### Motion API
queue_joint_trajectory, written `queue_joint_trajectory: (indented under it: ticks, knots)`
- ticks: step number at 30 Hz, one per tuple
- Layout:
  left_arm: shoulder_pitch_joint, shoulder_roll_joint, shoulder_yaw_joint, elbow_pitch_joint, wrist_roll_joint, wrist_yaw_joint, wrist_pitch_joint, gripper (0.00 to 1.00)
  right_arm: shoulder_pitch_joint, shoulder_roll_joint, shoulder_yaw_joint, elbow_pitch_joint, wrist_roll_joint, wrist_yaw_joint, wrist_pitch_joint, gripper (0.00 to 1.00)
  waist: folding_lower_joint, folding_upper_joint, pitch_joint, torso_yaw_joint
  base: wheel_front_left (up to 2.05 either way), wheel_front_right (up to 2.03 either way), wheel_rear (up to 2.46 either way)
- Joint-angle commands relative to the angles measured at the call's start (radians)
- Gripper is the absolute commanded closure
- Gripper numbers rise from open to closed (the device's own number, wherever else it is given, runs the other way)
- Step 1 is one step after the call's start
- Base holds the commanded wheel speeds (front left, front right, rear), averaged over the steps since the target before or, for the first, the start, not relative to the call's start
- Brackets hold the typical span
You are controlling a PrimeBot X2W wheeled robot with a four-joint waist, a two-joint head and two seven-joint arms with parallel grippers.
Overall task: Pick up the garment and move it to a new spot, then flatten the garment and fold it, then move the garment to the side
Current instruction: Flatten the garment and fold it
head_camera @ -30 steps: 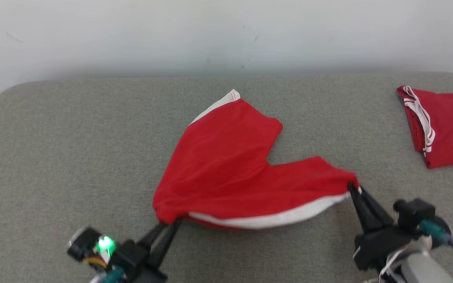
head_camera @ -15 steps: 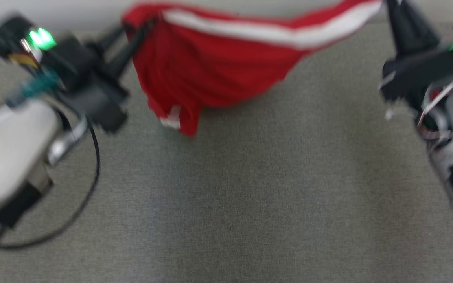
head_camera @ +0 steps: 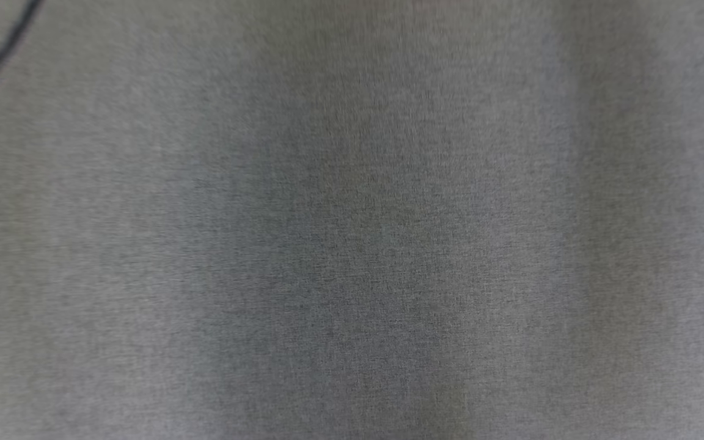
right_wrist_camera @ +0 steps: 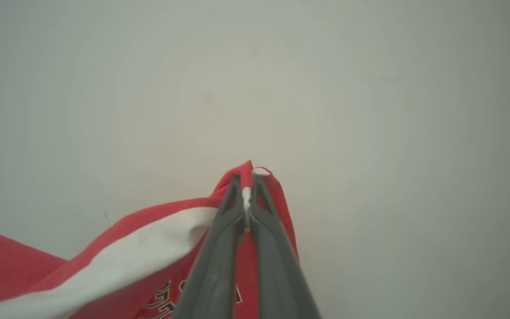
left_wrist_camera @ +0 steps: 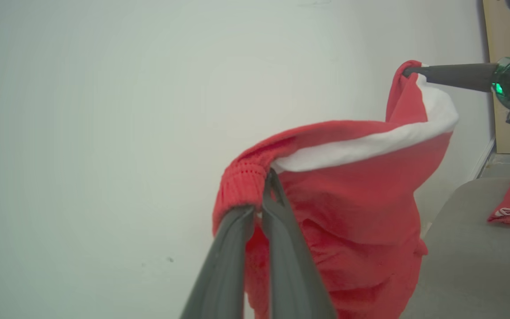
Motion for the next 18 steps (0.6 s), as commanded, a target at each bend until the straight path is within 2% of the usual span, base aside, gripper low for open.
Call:
queue_joint_trajectory:
  ticks: [1,4,9,13,18]
  knots:
    - [-0.046,-0.001,-0.012,0.029,-0.028,0.003,-0.008,1.00,-0.046,0.014,0.000,0.032,-0.006,-0.003,0.002,1.00,-0.0003,-0.0004,0.087,-0.029,0.00,0.00,0.00]
    - [-0.125,-0.009,-0.054,0.082,-0.062,0.002,-0.017,1.00,-0.143,0.031,-0.008,0.096,-0.014,-0.003,-0.008,1.00,-0.0003,-0.0004,0.104,-0.038,0.00,0.00,0.00]
    - [-0.201,0.014,-0.142,0.157,-0.108,0.002,-0.020,1.00,-0.228,0.079,-0.003,0.181,-0.022,-0.003,-0.037,1.00,-0.0003,-0.0004,0.116,-0.069,0.00,0.00,0.00]
    - [-0.242,0.021,-0.183,0.201,-0.161,0.002,-0.038,1.00,-0.259,0.105,0.014,0.231,-0.021,-0.003,-0.060,1.00,-0.0003,-0.0004,0.131,-0.089,0.00,0.00,0.00]
    - [-0.244,0.004,-0.217,0.226,-0.217,0.002,-0.068,1.00,-0.256,0.099,0.043,0.270,-0.011,-0.003,-0.084,1.00,-0.0003,-0.0004,0.150,-0.083,0.00,0.00,0.00]
